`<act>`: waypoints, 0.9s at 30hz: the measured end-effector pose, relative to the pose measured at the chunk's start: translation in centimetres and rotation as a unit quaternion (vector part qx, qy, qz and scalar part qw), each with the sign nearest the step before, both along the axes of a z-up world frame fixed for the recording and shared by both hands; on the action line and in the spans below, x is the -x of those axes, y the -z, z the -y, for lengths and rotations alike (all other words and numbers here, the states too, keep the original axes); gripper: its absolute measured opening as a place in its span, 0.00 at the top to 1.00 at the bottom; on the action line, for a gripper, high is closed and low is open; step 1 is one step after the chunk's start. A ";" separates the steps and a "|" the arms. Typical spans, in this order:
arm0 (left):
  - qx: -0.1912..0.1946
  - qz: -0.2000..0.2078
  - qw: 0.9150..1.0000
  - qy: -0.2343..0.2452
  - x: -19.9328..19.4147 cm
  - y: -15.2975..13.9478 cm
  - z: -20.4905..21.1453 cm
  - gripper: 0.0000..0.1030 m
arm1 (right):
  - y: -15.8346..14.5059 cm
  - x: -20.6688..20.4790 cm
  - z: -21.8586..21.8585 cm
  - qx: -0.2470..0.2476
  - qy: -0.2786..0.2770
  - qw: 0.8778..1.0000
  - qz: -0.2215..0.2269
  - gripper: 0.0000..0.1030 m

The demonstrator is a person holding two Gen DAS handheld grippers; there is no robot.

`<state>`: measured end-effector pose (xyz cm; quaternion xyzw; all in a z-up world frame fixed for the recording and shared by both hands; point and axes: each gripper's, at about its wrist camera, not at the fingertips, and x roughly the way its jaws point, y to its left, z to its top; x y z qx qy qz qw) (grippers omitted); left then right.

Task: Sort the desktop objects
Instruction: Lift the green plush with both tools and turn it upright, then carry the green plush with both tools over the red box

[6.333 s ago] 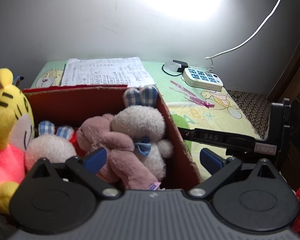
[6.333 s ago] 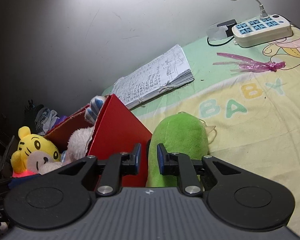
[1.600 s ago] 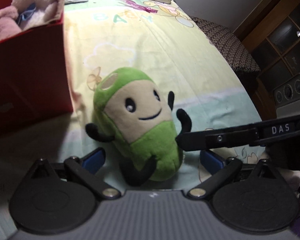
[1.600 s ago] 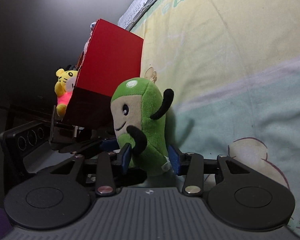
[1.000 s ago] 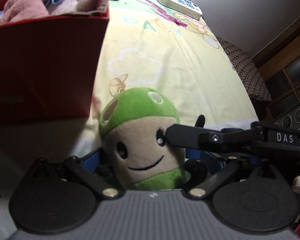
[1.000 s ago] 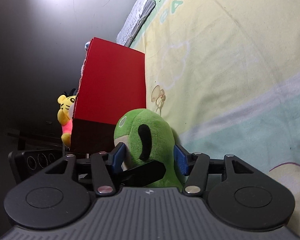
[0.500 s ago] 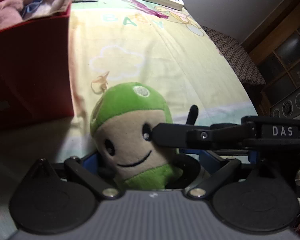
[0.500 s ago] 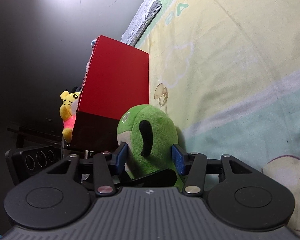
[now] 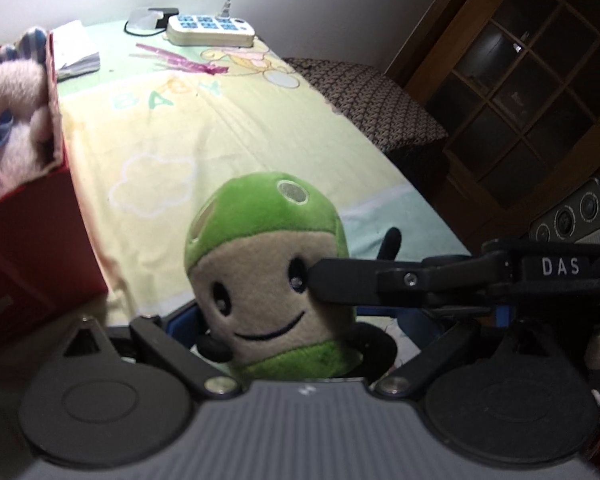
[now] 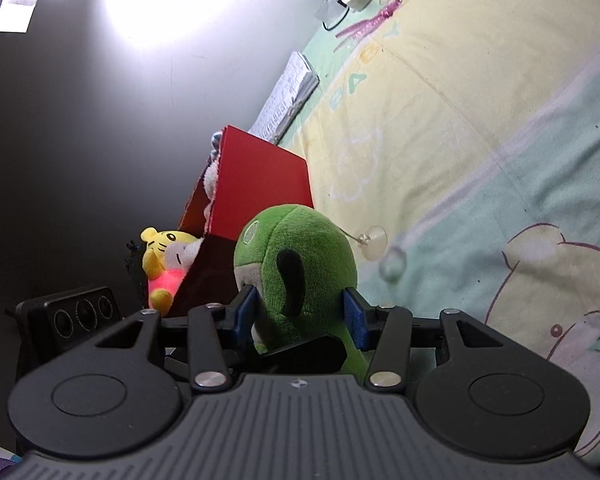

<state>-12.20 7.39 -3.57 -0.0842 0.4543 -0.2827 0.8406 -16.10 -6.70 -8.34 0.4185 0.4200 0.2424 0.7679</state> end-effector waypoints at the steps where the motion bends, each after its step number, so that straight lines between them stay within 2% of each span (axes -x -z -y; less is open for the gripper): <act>1: 0.003 0.005 1.000 0.003 -0.1 -0.5 -0.2 0.05 | -0.5 0.2 -0.3 0.000 0.008 1.000 0.008 0.51; 8: 0.002 0.049 0.999 0.006 -0.4 -3.3 -1.9 0.05 | -3.5 0.0 -1.9 0.008 0.033 0.998 0.060 0.51; 14: -0.006 0.072 0.997 -0.006 -1.2 -5.7 -3.6 0.05 | -5.2 -1.2 -3.6 0.009 0.030 0.995 0.091 0.51; 20: -0.004 0.107 0.994 -0.032 -2.3 -8.6 -5.7 0.05 | -7.8 -3.3 -5.4 0.009 0.018 0.991 0.129 0.51; 27: -0.009 0.118 0.990 -0.078 -2.9 -10.3 -8.4 0.05 | -9.9 -5.9 -7.6 0.009 -0.010 0.988 0.156 0.51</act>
